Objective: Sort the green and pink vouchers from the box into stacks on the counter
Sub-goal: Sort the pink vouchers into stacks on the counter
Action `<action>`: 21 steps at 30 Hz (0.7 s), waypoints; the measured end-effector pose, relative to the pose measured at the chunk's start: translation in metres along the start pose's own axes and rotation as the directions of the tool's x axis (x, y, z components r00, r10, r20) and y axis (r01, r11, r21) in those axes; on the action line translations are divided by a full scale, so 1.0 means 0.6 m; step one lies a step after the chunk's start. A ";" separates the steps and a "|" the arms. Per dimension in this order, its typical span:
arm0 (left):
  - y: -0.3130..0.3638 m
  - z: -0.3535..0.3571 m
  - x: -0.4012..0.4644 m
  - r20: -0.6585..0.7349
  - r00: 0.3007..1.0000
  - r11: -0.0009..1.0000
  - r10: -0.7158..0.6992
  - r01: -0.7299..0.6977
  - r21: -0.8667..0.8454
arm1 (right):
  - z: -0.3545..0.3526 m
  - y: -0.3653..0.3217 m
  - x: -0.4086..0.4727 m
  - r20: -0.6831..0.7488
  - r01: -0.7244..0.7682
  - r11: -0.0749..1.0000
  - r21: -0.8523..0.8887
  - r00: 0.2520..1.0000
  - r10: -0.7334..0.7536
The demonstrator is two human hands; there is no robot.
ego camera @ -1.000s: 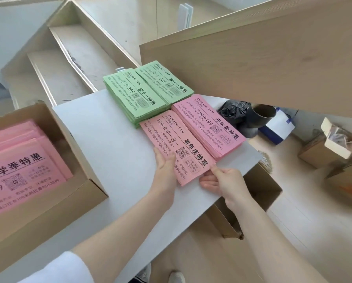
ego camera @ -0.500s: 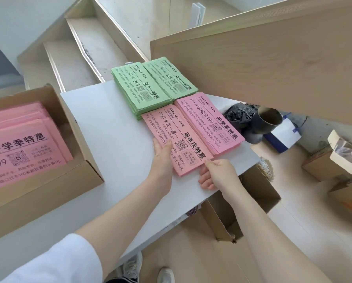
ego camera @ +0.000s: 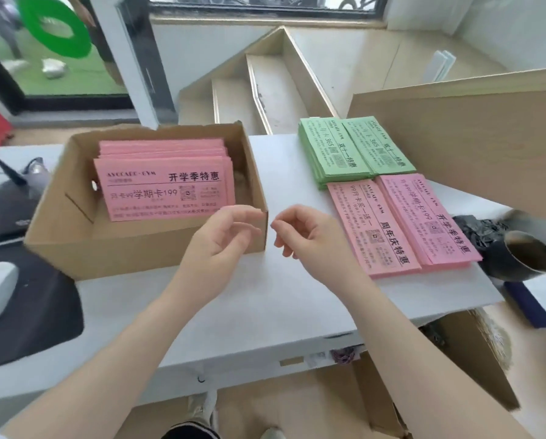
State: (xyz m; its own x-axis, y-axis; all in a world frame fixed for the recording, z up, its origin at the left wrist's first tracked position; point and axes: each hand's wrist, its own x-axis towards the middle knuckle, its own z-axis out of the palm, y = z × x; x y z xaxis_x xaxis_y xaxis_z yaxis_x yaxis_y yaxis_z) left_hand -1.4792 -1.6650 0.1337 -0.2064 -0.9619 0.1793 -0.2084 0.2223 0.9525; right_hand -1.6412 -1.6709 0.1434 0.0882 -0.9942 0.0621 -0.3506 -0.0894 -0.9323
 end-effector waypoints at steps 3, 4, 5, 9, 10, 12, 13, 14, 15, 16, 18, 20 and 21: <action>0.009 -0.088 0.001 -0.105 0.983 0.982 0.153 -0.139 0.128 | 0.057 -0.040 0.031 0.059 0.150 0.986 -0.067 0.987 -0.146; 0.009 -0.118 0.005 -0.136 0.976 0.976 0.173 -0.151 0.158 | 0.075 -0.050 0.044 0.061 0.177 0.980 -0.088 0.983 -0.172; 0.006 -0.148 0.011 -0.163 0.971 0.971 0.175 -0.143 0.191 | 0.093 -0.059 0.057 0.059 0.199 0.973 -0.117 0.979 -0.193; -0.025 -0.262 0.055 -0.169 0.978 0.901 0.124 -0.040 0.431 | 0.159 -0.079 0.118 0.107 0.283 0.896 -0.343 0.959 -0.262; -0.035 -0.288 0.071 -0.143 0.982 0.857 0.121 -0.031 0.515 | 0.175 -0.081 0.134 0.115 0.304 0.853 -0.425 0.953 -0.282; -0.059 -0.337 0.104 -0.081 0.987 0.725 0.141 -0.047 0.687 | 0.206 -0.083 0.168 0.126 0.313 0.757 -0.573 0.947 -0.296; -0.072 -0.359 0.120 -0.048 0.990 0.662 0.134 -0.053 0.748 | 0.220 -0.085 0.185 0.132 0.301 0.723 -0.622 0.950 -0.283; -0.082 -0.376 0.135 -0.017 0.993 0.613 0.114 -0.057 0.788 | 0.234 -0.087 0.203 0.137 0.284 0.695 -0.661 0.956 -0.260; -0.094 -0.390 0.149 0.014 0.996 0.577 0.090 -0.064 0.814 | 0.247 -0.088 0.219 0.140 0.263 0.670 -0.694 0.962 -0.233; -0.103 -0.401 0.161 0.046 0.996 0.545 0.075 -0.079 0.835 | 0.258 -0.088 0.236 0.137 0.237 0.651 -0.721 0.970 -0.202; -0.119 -0.413 0.183 0.112 0.991 0.482 0.071 -0.132 0.866 | 0.277 -0.088 0.263 0.131 0.180 0.631 -0.755 0.984 -0.123; -0.129 -0.414 0.198 0.192 0.980 0.461 0.046 -0.191 0.867 | 0.291 -0.085 0.282 0.128 0.143 0.595 -0.791 0.990 -0.068; -0.133 -0.412 0.204 0.232 0.972 0.471 0.019 -0.214 0.856 | 0.297 -0.082 0.289 0.121 0.130 0.571 -0.810 0.991 -0.054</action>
State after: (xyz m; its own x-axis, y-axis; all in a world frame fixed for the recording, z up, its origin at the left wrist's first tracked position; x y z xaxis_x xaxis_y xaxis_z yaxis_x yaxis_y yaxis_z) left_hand -1.2515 -1.8400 0.1407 -0.4270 -0.8940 0.1355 -0.8721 0.4468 0.1997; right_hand -1.4428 -1.8283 0.1367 0.2191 -0.9733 0.0686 -0.9444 -0.2292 -0.2358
